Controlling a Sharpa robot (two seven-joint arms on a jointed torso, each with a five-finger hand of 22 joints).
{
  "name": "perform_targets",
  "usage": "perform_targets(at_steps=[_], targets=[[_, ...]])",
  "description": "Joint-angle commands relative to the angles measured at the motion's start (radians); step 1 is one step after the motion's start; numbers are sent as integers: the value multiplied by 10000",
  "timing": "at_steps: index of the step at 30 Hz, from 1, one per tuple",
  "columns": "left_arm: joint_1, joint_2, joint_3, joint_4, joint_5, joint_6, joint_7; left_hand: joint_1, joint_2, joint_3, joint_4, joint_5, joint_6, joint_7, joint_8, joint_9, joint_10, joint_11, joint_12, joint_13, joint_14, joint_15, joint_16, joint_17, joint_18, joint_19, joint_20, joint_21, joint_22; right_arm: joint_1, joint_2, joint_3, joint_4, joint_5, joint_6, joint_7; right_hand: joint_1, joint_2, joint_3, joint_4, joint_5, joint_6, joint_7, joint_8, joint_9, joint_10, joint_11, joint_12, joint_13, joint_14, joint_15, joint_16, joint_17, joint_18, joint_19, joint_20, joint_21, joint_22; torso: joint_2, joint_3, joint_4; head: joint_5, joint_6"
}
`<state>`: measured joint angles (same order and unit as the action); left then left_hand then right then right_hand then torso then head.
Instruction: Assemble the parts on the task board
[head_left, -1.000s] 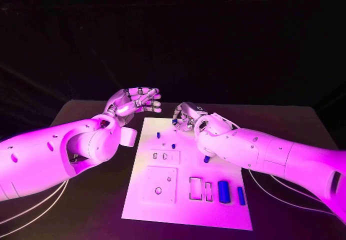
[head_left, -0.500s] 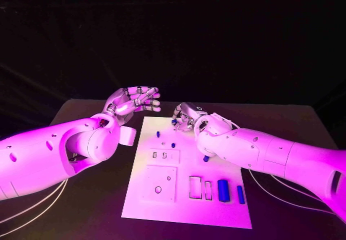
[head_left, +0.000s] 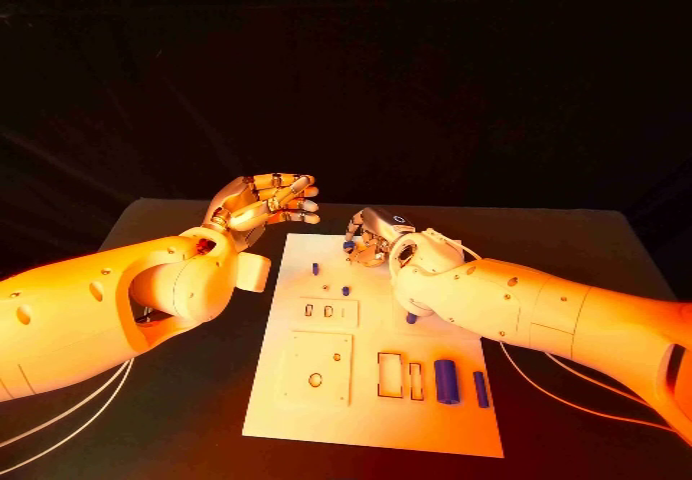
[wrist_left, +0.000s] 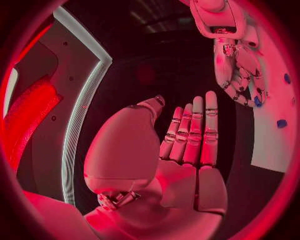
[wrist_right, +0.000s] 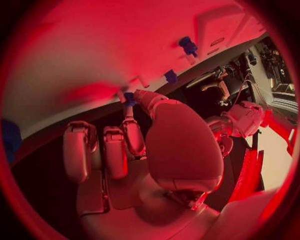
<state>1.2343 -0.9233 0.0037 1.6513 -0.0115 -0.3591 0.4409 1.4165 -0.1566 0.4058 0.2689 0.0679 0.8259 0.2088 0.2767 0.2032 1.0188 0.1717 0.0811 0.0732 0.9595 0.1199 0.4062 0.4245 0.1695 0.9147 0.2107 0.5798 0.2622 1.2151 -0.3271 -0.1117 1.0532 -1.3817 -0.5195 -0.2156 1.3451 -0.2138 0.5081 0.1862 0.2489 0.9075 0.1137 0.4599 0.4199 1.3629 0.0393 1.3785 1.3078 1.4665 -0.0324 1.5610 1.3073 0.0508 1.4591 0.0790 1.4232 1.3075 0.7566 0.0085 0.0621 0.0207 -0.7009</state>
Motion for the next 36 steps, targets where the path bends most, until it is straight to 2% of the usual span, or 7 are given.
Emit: perform_targets(at_steps=[1,23,36], targets=[[28,10,8,-5,24,197,44,-39,1,66,9,-59,-83,227,-68,11,22,39,-28,4,-62,5,54,16,102,-94,9,60,12,-29,-22,-5,23,-218,-45,-117,-92,-41,62,-26,-21,108,0,28,13,20,-23,-17,319,1018,41,63,2526,-112,130,16,46,1419,4,5,9,6,-2],[27,28,7,-52,24,232,28,-50,-2,67,12,-60,-91,230,-74,15,16,43,-39,3,-77,9,49,30,102,-111,13,74,19,-41,-86,0,49,-447,-493,-305,-111,-61,67,-31,-21,109,1,20,3,-3,-23,-46,287,1018,41,63,2526,-112,133,15,48,1423,3,-12,12,-50,-9],[26,27,7,-70,25,235,21,-50,-2,67,12,-60,-91,230,-74,15,16,43,-39,3,-77,9,49,30,102,-111,13,74,19,-40,-179,0,143,-453,-144,-355,-133,-88,69,-36,-23,109,5,10,-8,-2,-21,-53,282,1016,41,60,2515,-119,150,15,70,1444,3,-7,10,-66,-39]])
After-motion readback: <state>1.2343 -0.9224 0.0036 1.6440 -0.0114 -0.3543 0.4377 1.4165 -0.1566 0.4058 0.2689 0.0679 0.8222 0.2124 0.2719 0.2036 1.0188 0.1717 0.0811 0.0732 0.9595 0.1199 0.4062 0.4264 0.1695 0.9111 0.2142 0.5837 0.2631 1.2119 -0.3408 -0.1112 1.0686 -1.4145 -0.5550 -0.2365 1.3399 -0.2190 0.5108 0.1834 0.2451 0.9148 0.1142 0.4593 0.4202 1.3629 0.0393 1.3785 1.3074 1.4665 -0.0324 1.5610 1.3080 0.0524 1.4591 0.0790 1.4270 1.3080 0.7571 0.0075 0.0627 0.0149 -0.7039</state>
